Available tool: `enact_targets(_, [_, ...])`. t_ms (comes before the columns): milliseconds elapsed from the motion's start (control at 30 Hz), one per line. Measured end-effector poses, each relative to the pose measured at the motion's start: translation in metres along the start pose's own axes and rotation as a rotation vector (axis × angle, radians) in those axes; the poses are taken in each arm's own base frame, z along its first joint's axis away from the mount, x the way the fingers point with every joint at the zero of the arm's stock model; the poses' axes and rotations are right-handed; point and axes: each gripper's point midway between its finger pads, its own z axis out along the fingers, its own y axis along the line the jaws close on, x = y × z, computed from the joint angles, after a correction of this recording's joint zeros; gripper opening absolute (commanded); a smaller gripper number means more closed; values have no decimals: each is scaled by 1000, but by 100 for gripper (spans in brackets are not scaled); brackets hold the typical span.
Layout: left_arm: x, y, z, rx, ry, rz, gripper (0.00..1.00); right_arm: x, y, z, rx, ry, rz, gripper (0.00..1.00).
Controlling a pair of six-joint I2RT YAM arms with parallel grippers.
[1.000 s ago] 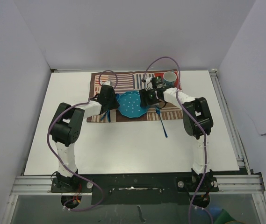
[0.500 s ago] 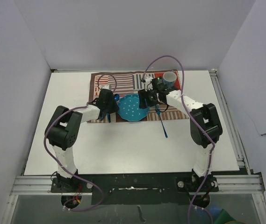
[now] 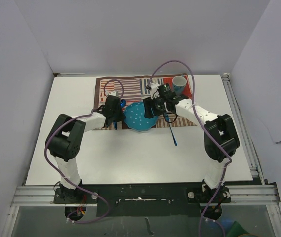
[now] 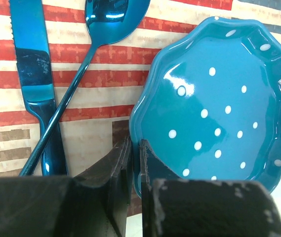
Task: Set the dinner table for one person
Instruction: Place the plate on the napkin.
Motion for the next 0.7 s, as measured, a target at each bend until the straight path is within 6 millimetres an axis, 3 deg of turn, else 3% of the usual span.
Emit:
enact_targets(133, [2, 0, -2, -1, 6, 3, 22, 3, 4, -2, 2, 7, 2, 65])
enact_targets(467, [13, -9, -13, 26, 39, 16, 24, 19, 7, -6, 16, 35, 5, 64])
enact_targets(600, [18, -12, -26, 24, 40, 30, 24, 25, 7, -19, 48, 32, 14, 52])
enact_targets(700, [16, -14, -38, 18, 13, 41, 24, 27, 6, -30, 72, 16, 16, 29])
